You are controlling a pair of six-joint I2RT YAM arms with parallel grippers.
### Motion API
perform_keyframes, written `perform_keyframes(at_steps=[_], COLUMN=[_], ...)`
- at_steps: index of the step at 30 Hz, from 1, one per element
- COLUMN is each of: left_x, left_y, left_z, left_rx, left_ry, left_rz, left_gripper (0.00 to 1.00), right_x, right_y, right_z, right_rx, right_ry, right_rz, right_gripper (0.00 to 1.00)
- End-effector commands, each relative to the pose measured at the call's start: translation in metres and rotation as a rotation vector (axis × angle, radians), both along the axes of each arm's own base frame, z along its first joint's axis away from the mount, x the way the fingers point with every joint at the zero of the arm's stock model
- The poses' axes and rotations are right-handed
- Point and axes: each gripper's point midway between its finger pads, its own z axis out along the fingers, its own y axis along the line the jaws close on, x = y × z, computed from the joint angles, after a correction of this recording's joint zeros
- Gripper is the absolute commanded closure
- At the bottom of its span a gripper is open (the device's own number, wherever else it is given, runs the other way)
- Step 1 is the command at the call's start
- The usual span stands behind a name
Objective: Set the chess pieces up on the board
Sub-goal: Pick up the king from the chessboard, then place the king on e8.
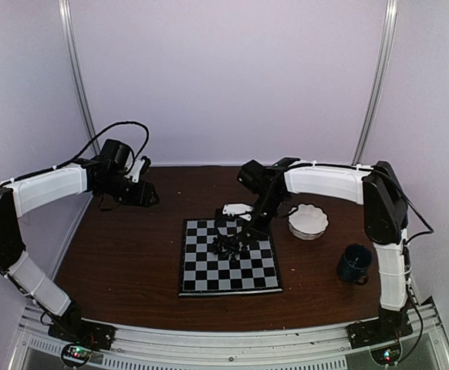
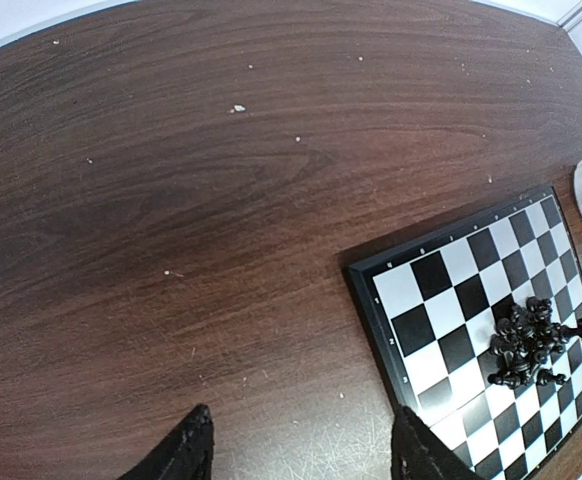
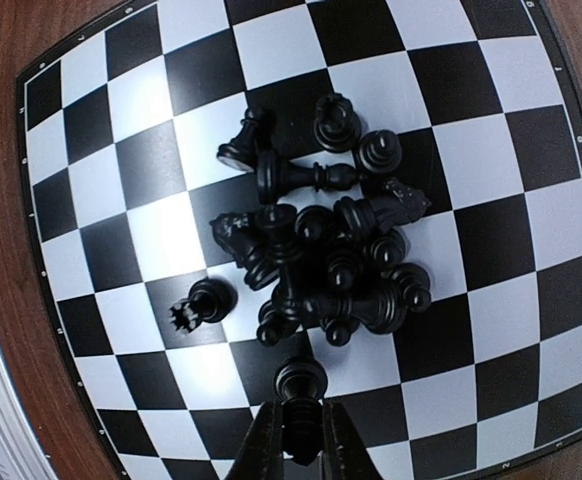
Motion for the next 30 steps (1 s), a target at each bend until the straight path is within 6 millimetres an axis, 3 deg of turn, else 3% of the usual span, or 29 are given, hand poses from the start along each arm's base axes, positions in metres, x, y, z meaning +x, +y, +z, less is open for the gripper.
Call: perform_keyframes(at_steps=[1,9,18,30], left_x=[0.007,0.008,0.007,0.006], left_y=[0.001,0.003,0.004,0.004], left_z=[0.007,0.007,0.011,0.014], left_rx=[-0.013,-0.014,-0.014,-0.019], left_ry=[-0.031,-0.031,-0.038,-0.044], left_rz=[-0.009,-0.002,-0.003,-0.006], left_gripper=[0.4,0.4,0.4,0.4], right_x=[-0.014,-0.053,-0.104,-0.106], right_y=[-0.003,0.01,0.043,0.057], right_z=[0.039,0.046,0.016,-0.008], right_rx=[0.049,0.054,-0.012,-0.054], right_ry=[-0.038,-0.064,-0.08,-0.082], right_rz=[0.022,0.119,0.291,0.306], right_gripper=[0.98,0.98,0.98,0.98])
